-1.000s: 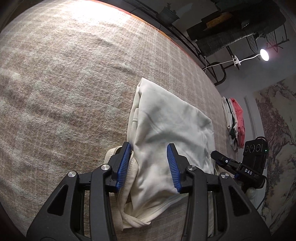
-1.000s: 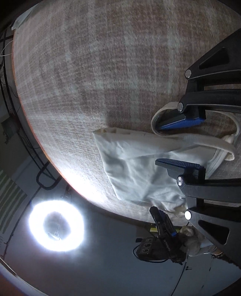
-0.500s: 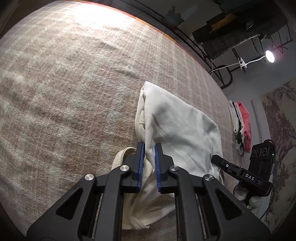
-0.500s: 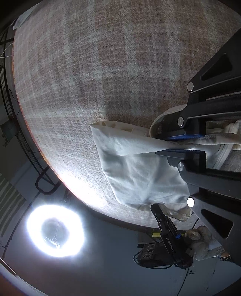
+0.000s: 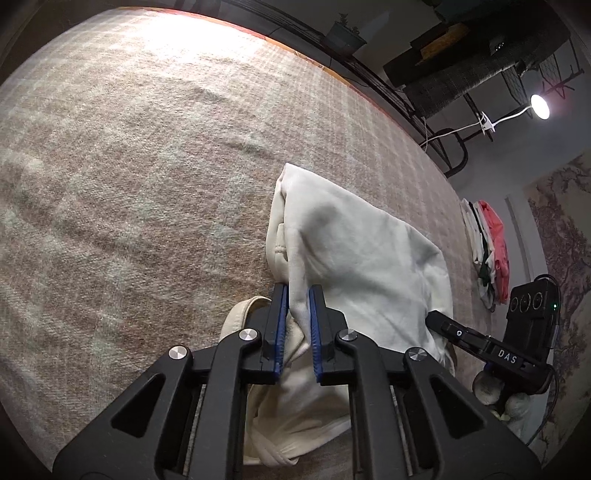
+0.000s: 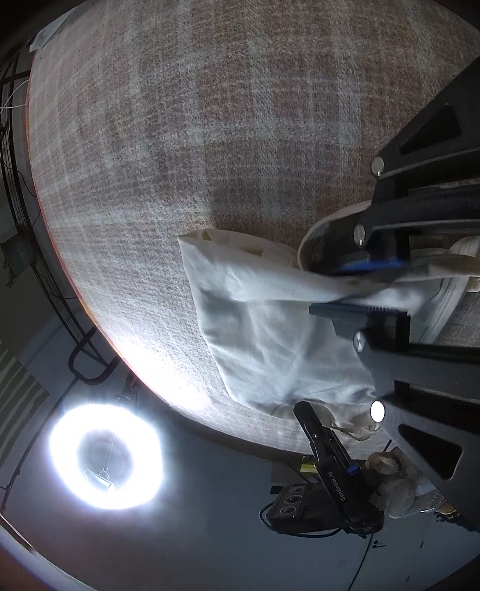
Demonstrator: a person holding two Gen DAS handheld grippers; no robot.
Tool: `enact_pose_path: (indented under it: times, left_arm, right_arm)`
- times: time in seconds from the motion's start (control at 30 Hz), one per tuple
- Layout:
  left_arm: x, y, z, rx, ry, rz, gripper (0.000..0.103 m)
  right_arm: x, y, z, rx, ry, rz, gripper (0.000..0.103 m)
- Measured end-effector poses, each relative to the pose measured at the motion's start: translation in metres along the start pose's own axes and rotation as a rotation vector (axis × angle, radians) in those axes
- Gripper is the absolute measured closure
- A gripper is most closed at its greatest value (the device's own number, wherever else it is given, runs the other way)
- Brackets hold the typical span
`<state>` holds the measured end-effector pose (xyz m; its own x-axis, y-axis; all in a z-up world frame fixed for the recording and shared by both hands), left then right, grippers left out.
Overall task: Fold small clothes
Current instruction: 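Lift the folded tank top with both grippers and carry it toward the clothes stack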
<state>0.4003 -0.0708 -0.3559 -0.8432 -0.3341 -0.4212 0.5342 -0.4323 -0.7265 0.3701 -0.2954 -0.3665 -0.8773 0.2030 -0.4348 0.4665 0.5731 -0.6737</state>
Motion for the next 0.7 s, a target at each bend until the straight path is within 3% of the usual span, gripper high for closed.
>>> enact_pose_path:
  times: [0.17,0.53,0.7]
  left_arm:
    - [-0.009,-0.017,0.018,0.008,0.046,0.058,0.094]
    - [-0.015,-0.048,0.045,0.051,0.072,0.106,0.095]
    - [-0.016,-0.059,0.077,0.066,0.133,0.135,0.095]
  right_arm:
    - [-0.004,-0.007,-0.013,0.056,-0.074,0.028,0.099]
    - [-0.022,-0.044,-0.039,0.063,-0.125,0.133,0.1]
    - [-0.026,-0.062,-0.041,0.075,-0.14,0.165,0.1]
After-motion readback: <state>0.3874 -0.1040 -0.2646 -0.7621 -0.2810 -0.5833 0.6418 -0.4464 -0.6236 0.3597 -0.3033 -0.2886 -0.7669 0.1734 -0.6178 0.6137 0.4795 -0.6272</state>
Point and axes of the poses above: each gripper's, at about its wrist camera, not at the fingertips, and y roughly the way its jaws point, z to its right, x to its underside, the point moved 10 cm from there along y, roughly the way its jaws point, and after that the axes turned 8 degrees about z, right-handed, at the moved point
